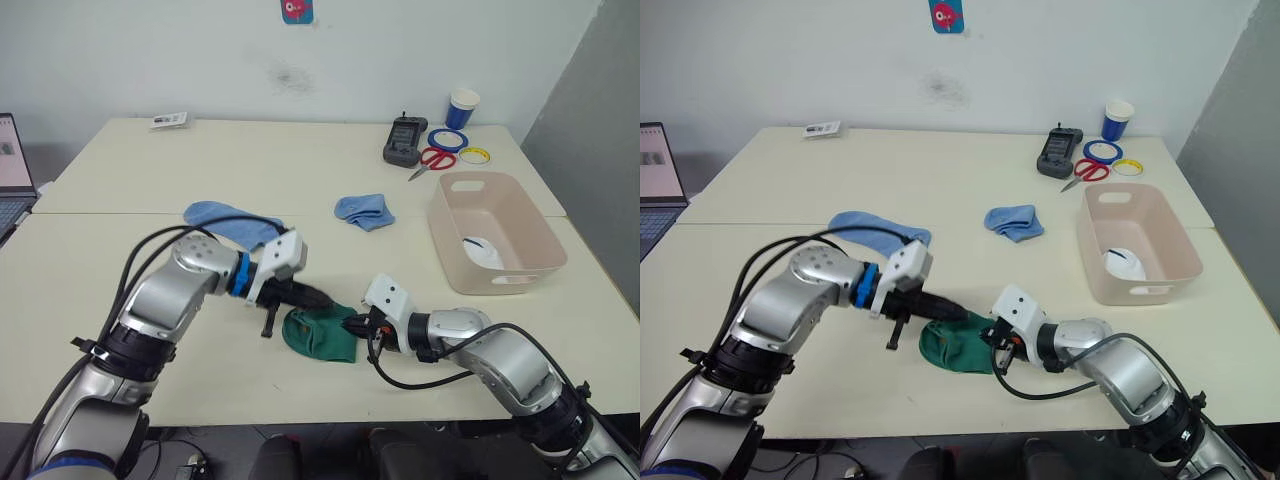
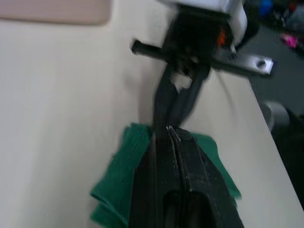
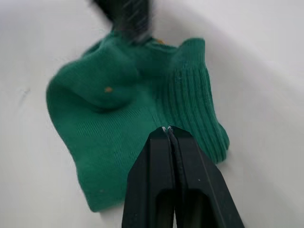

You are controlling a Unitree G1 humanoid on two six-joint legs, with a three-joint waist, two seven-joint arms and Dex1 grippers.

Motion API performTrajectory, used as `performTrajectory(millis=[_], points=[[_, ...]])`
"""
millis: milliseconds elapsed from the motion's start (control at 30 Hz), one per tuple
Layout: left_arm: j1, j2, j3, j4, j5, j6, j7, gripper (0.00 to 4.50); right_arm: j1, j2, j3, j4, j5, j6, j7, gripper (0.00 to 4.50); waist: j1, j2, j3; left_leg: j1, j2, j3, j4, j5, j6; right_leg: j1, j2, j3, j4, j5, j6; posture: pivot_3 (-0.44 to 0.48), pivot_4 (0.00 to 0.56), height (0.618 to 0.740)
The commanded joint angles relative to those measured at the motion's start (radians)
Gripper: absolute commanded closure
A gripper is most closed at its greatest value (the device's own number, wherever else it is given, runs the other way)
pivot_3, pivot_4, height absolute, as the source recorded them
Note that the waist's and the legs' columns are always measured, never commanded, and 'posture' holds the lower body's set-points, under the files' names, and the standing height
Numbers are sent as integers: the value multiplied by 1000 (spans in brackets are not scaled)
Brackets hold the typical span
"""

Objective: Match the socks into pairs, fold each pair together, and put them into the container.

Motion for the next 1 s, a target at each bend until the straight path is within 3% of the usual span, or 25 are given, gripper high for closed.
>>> performTrajectory(millis=[33,300,533,667,833,933,1000], points=[[27,27,-23,111,99,-145,11,4500,-5,1,-10,-26,-18,-20,7,4441,1,0,0,0,0,0,0,0,0,0,0,0,0,0,0,0,150,732],[58,68,14,185,128,-240,-15,4500,20,-21,-27,-56,-41,-24,10,4441,6,0,0,0,1,1,1,0,0,0,-2,1,0,0,0,0,150,732],[-15,44,110,16,-46,9,-8,4500,48,-5,-114,-153,22,20,8,4441,7,0,0,-1,1,0,1,0,0,0,-2,-1,0,0,0,0,150,732],[-6,27,81,-6,-22,-2,13,4500,100,29,-213,-217,93,92,-28,4441,6,0,0,-1,0,0,1,0,0,1,-2,0,0,0,0,0,150,732],[40,4,25,128,87,-154,38,4500,156,75,-351,-287,195,268,-97,4441,4,0,0,1,0,-1,1,0,0,1,-2,1,1,0,0,0,150,732],[39,-12,7,222,142,-240,53,4500,176,101,-417,-307,273,372,-113,3834,6,0,0,1,1,0,1,0,0,1,-2,-1,2,0,0,0,150,732],[36,-18,4,253,154,-256,52,4500,181,128,-453,-311,314,443,-134,3161,6,0,0,0,1,0,1,0,0,1,-2,-1,2,0,0,0,150,732]])
